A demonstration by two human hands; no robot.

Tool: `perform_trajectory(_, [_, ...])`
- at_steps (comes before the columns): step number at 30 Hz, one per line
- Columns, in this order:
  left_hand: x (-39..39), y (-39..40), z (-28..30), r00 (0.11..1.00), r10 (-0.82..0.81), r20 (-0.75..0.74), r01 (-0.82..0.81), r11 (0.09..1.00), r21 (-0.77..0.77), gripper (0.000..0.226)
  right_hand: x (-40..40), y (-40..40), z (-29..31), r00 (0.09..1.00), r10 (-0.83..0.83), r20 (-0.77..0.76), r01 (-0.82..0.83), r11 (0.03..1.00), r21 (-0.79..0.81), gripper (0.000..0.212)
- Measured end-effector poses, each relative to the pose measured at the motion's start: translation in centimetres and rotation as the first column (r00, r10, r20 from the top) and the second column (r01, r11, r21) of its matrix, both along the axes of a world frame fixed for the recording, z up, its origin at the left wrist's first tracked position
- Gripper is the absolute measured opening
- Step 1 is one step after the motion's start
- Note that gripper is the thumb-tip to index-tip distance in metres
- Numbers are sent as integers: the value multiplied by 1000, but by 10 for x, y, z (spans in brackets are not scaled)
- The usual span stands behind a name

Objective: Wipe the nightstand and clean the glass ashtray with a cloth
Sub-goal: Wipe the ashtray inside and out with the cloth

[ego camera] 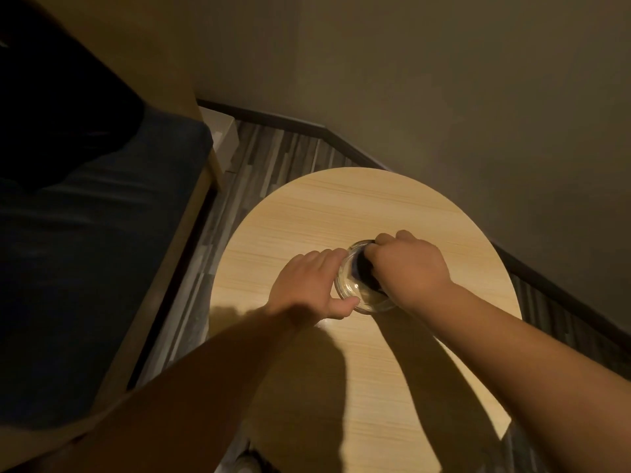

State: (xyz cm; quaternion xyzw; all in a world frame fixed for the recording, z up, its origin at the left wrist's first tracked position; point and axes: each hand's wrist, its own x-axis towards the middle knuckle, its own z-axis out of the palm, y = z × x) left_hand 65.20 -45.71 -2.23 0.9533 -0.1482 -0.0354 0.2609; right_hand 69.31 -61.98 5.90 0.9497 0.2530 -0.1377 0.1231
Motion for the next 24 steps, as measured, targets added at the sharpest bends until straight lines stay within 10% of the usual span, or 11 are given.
perform_trajectory(13, [1,0,-3,1000,7,23,-6,1000,-28,65,-2,4,-6,987,126,-97,-103,971,215,20])
perform_trajectory(24, [-2,-3,-2,1000,-3,13,2,998,65,77,-14,-13,-8,994,-83,-74,85,996,21,22])
